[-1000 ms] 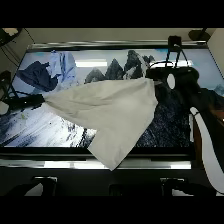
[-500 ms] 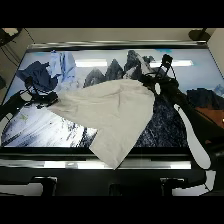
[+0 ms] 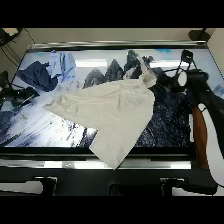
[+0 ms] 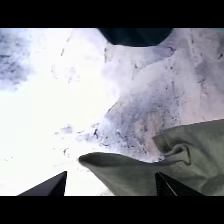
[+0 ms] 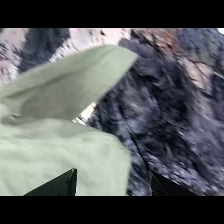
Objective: Fold the shirts.
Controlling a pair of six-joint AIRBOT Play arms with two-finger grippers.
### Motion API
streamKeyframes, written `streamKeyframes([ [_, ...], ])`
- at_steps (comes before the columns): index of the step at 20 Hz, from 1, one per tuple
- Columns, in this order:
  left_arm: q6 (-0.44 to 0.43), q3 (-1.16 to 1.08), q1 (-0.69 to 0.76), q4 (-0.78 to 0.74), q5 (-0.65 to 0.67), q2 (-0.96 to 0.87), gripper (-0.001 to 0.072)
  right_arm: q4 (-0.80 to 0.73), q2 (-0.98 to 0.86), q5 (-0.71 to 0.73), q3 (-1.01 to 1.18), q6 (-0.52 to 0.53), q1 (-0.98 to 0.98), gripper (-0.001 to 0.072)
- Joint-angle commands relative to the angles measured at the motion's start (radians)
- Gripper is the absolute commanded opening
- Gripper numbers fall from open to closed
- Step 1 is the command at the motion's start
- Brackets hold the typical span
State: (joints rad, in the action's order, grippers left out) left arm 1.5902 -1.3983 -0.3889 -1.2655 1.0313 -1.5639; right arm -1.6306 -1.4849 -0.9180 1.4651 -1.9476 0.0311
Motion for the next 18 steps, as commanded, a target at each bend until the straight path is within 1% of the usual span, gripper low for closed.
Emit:
streamKeyframes([
  [1, 0.041, 0.084, -0.078, 0.002, 0.066, -0.015, 0.0602, 0.01, 0.039, -0.274, -0.001, 0.148, -0.062, 0.0537],
  [3, 0.04, 0.172, -0.076, 0.072, -0.032, -0.017, 0.0603, 0.034, 0.038, -0.307, -0.007, 0.18, -0.059, 0.0537],
  [5, -0.003, 0.232, -0.075, 0.203, -0.138, -0.021, 0.0604, 0.103, 0.038, -0.306, -0.007, 0.203, -0.059, 0.0537],
  [6, -0.025, 0.248, -0.075, 0.26, -0.178, -0.025, 0.0612, 0.131, 0.038, -0.306, -0.007, 0.219, -0.059, 0.0537],
  [7, -0.034, 0.253, -0.075, 0.293, -0.201, -0.032, 0.0636, 0.153, 0.038, -0.306, -0.007, 0.232, -0.059, 0.0537],
  [8, -0.049, 0.253, -0.075, 0.323, -0.214, -0.044, 0.0686, 0.164, 0.038, -0.307, -0.007, 0.239, -0.059, 0.0537],
  [9, -0.069, 0.253, -0.075, 0.354, -0.22, -0.055, 0.0701, 0.17, 0.038, -0.307, -0.007, 0.244, -0.059, 0.0537],
  [14, -0.212, 0.253, -0.075, 0.543, -0.251, -0.101, 0.0699, 0.173, 0.038, -0.324, -0.007, 0.259, -0.059, 0.0537],
  [15, -0.224, 0.253, -0.074, 0.568, -0.256, -0.112, 0.0698, 0.172, 0.038, -0.333, -0.007, 0.259, -0.059, 0.0537],
  [18, -0.223, 0.253, -0.069, 0.57, -0.266, -0.14, 0.067, 0.176, 0.038, -0.369, -0.007, 0.259, -0.059, 0.0537],
])
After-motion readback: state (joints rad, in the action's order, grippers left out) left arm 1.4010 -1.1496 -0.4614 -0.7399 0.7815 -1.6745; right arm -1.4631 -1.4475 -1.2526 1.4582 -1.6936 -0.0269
